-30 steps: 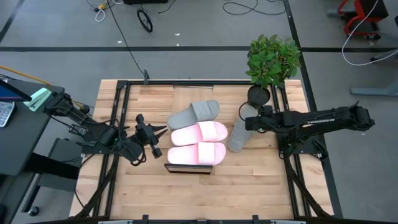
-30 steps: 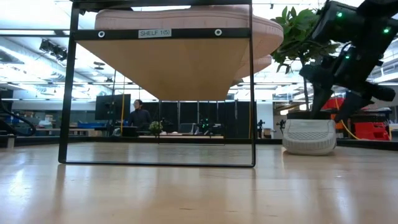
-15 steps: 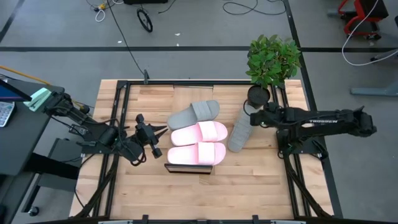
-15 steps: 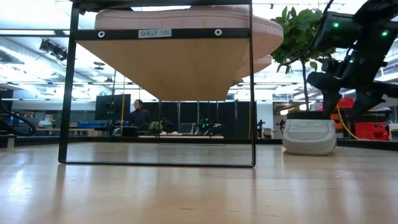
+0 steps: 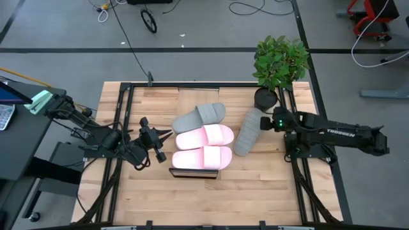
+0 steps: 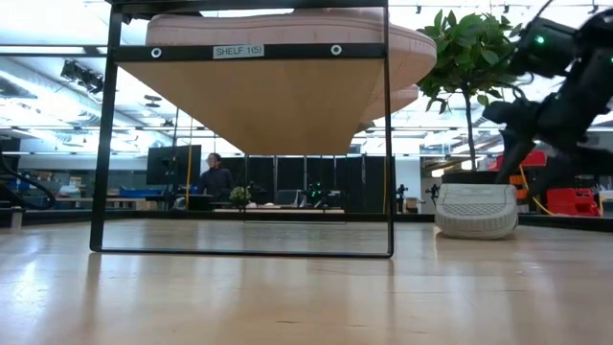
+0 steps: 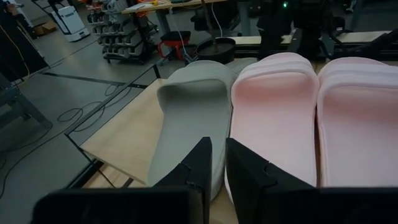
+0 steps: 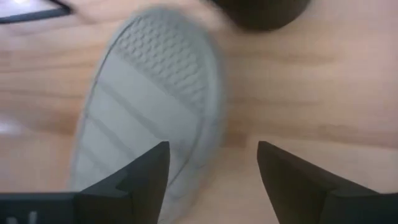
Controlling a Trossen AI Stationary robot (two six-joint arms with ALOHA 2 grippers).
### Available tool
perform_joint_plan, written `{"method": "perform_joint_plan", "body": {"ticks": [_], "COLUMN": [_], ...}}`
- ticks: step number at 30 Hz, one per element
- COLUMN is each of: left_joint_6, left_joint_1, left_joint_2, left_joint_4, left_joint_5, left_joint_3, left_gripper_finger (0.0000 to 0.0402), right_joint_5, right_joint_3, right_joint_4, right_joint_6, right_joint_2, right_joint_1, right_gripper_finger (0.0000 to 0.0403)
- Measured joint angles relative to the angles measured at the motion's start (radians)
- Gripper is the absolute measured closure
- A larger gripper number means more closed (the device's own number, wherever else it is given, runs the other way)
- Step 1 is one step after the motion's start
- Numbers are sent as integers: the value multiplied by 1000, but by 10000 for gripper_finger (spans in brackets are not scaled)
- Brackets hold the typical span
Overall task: Pick and place slides into the shelf
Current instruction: Put the gray slides on top of the shelf
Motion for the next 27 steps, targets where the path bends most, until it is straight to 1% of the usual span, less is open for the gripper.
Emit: {"method": "perform_joint_plan", "body": {"ticks": [4,7,18,21,27], "left_joint_6": [0,-1,-27,-27,-27], "left_joint_1": [0,0,0,0,0], "left_joint_2": [0,0,0,0,0], "left_joint_4": [0,0,-15,-14,-14], "left_joint_5": [0,0,1,16,19], "left_joint_3": [0,0,0,0,0], "left_gripper_finger": [345,347,357,354,358], "right_joint_5": [-53,-85,-87,-99,-131], "right_joint_3": [-89,-116,-121,-121,-121], "right_joint_4": [123,169,147,125,157], "right_joint_6": [51,57,-3,8,51], "right_joint_2": [-65,-86,-90,-90,-90], "right_joint_1": [-40,-77,-217,-227,-227], "right_gripper_finger": [167,171,171,172,173]}}
